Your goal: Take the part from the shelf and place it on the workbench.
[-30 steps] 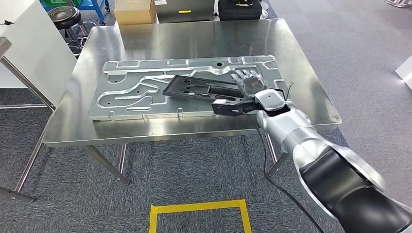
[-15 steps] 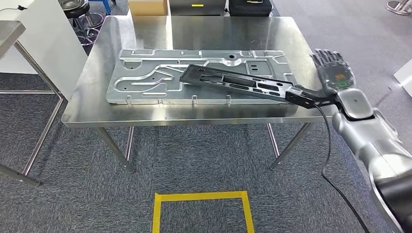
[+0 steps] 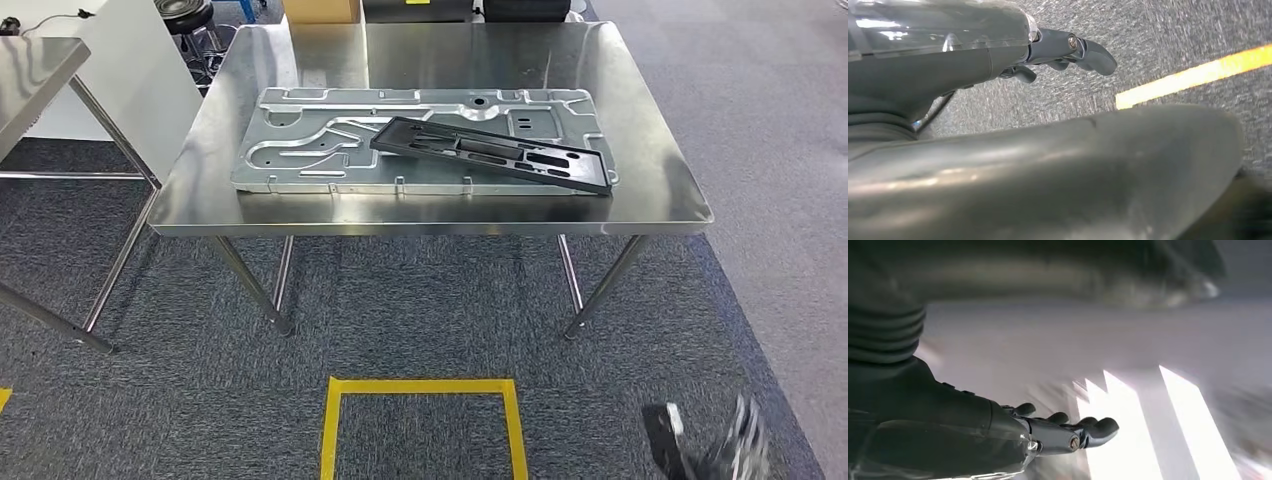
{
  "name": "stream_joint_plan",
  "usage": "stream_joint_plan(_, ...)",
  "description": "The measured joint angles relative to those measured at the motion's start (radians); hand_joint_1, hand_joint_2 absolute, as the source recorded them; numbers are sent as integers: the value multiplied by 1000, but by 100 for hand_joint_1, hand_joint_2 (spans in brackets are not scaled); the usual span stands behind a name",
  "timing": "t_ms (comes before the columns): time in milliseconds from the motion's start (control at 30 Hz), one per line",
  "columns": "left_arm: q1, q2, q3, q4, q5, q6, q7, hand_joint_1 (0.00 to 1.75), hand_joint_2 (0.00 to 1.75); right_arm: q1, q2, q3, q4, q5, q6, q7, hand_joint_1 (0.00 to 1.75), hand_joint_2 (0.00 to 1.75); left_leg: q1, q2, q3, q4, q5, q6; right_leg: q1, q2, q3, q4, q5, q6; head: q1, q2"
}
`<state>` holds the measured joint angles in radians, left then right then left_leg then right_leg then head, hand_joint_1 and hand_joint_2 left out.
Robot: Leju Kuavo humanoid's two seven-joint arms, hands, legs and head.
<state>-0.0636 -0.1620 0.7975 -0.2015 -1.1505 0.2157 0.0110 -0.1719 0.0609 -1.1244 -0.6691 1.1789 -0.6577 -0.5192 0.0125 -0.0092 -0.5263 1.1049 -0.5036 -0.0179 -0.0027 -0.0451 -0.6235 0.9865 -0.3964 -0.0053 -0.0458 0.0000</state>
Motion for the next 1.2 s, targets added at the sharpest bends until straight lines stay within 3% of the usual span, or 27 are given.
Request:
stream_joint_plan(33, -2, 4, 5, 0, 2, -1, 2, 0, 0, 9, 21, -64, 71, 10, 23, 65, 0, 175, -3, -2, 47, -71, -5, 5, -1, 8, -7, 3, 8, 2, 0, 0)
stream_joint_plan(100, -4, 10, 11, 0, -2, -4, 6, 0, 0, 21, 57, -152, 185, 51, 61, 178, 0, 175, -8, -1, 90, -149, -23, 13, -6, 24, -14, 1, 27, 10, 0, 0)
stream_joint_plan(167, -9, 14, 12, 0, -12, -6, 9, 0, 0, 32, 84, -192, 259, 116, 97, 254, 0, 175, -8, 6, 87, -163, -6, 21, -10, 37, -17, -6, 43, 21, 0, 0)
stream_joint_plan(200, -13, 16, 12, 0, -18, -6, 11, 0, 0, 37, 93, -198, 289, 150, 118, 281, 0, 175, -6, 10, 80, -169, 7, 28, -11, 41, -22, -1, 30, 26, 0, 0)
stream_joint_plan(233, -17, 18, 12, 0, -23, -6, 13, 0, 0, 41, 102, -200, 316, 186, 145, 302, 0, 175, -2, 13, 71, -173, 21, 34, -12, 44, -32, 24, -5, 31, 0, 0)
stream_joint_plan(267, -20, 19, 12, 0, -28, -6, 14, 0, 0, 44, 109, -200, 339, 218, 173, 321, 0, 175, 1, 16, 59, -175, 34, 38, -14, 45, -46, 70, -58, 34, 0, 0)
stream_joint_plan(333, -24, 21, 9, -1, -42, -6, 15, 0, 0, 45, 120, -195, 377, 277, 240, 360, 0, 175, 1, 20, 27, -170, 57, 38, -19, 45, -76, 205, -159, 43, 0, 0)
stream_joint_plan(367, -25, 22, 6, -1, -51, -8, 15, 0, 0, 46, 126, -190, 393, 301, 278, 384, 0, 175, 2, 22, 10, -165, 67, 36, -22, 45, -82, 261, -176, 48, 0, 0)
stream_joint_plan(400, -26, 23, 3, -1, -61, -10, 17, 0, 0, 46, 130, -185, 407, 321, 318, 411, 0, 175, 3, 23, -8, -158, 76, 32, -25, 45, -73, 290, -166, 52, 0, 0)
stream_joint_plan(433, -27, 24, -1, -1, -71, -13, 21, 0, 0, 45, 134, -179, 418, 335, 356, 440, 0, 175, 6, 24, -27, -149, 84, 27, -29, 45, -47, 283, -139, 56, 0, 0)
stream_joint_plan(467, -29, 26, -5, -1, -80, -18, 26, 0, 0, 44, 136, -172, 426, 349, 393, 472, 0, 175, 8, 25, -46, -137, 91, 22, -32, 45, -2, 240, -110, 61, 0, 0)
stream_joint_plan(500, -30, 28, -10, -1, -89, -22, 33, 0, 0, 43, 138, -161, 432, 362, 426, 502, 0, 175, 10, 25, -63, -125, 95, 15, -35, 45, 54, 171, -101, 65, 0, 0)
stream_joint_plan(567, -32, 34, -20, -2, -104, -30, 49, 0, 0, 40, 140, -129, 439, 381, 471, 546, 0, 175, 9, 24, -85, -105, 105, 1, -32, 48, 142, 42, -125, 59, 0, 0)
stream_joint_plan(600, -32, 37, -24, -2, -110, -33, 57, 0, 0, 39, 140, -112, 442, 385, 484, 559, 0, 175, 9, 24, -91, -102, 112, -7, -28, 49, 158, 10, -141, 51, 0, 0)
stream_joint_plan(667, -27, 43, -29, -2, -117, -39, 72, 0, 0, 38, 139, -87, 444, 380, 494, 568, 0, 175, 14, 25, -97, -101, 125, -23, -22, 49, 149, 2, -135, 26, 0, 0)
stream_joint_plan(700, -24, 45, -31, -2, -117, -42, 78, 0, 0, 36, 138, -80, 445, 375, 496, 566, 0, 131, 17, 24, -103, -93, 112, -28, -20, 47, 139, 3, -125, 14, 0, 0)
stream_joint_plan(733, -21, 48, -32, -2, -118, -45, 84, 0, 0, 35, 137, -74, 445, 367, 497, 564, 0, 87, 20, 23, -112, -69, 79, -31, -18, 45, 128, 3, -114, 2, 0, 0)
stream_joint_plan(800, -15, 51, -33, -2, -117, -51, 94, 0, 0, 34, 137, -69, 445, 350, 502, 560, 0, 0, 19, 20, -139, 36, -30, -31, -12, 43, 100, 3, -90, -13, 0, 0)
stream_joint_plan(833, -13, 52, -33, -2, -116, -52, 96, 0, 0, 35, 137, -68, 446, 342, 506, 560, 0, 0, 18, 20, -151, 104, -76, -30, -7, 42, 84, 4, -77, -17, 0, 0)
stream_joint_plan(867, -12, 52, -33, -2, -115, -51, 97, 0, 0, 37, 137, -68, 447, 336, 512, 560, 0, 0, 15, 19, -156, 161, -99, -27, -2, 42, 66, 5, -64, -19, 0, 0)
stream_joint_plan(900, -11, 52, -33, -2, -113, -49, 94, 0, 0, 39, 136, -68, 447, 331, 515, 561, 0, 0, 13, 19, -147, 194, -95, -22, 4, 41, 48, 7, -52, -21, 0, 0)
stream_joint_plan(933, -11, 52, -33, -2, -109, -44, 90, 0, 0, 41, 136, -68, 448, 327, 517, 564, 0, 0, 9, 18, -123, 193, -71, -15, 10, 41, 30, 10, -39, -23, 0, 0)
stream_joint_plan(1000, -14, 53, -33, -2, -103, -33, 75, 0, 0, 43, 138, -68, 452, 319, 514, 573, 0, 0, -5, 18, -27, 93, -20, 11, 17, 41, 2, 13, -16, -24, 0, 0)
stream_joint_plan(1067, -19, 55, -33, -4, -98, -23, 57, 0, 0, 44, 143, -69, 457, 313, 511, 579, 0, 0, -22, 18, 87, -72, -33, 36, 20, 41, -13, 14, 5, -19, 0, 0)
stream_joint_plan(1100, -22, 56, -32, -4, -96, -21, 50, 0, 0, 45, 145, -69, 459, 311, 510, 578, 0, 0, -28, 18, 120, -129, -49, 43, 19, 40, -17, 13, 16, -15, 0, 0)
stream_joint_plan(1133, -24, 55, -32, -4, -95, -18, 43, 0, 0, 45, 147, -69, 460, 311, 509, 577, 0, 44, -32, 18, 135, -162, -56, 47, 18, 39, -20, 10, 28, -10, 0, 0)
stream_joint_plan(1200, -26, 52, -32, -4, -95, -16, 37, 0, 0, 47, 149, -68, 463, 320, 506, 568, 0, 131, -31, 20, 122, -174, -33, 55, 14, 39, -27, 7, 34, 3, 0, 0)
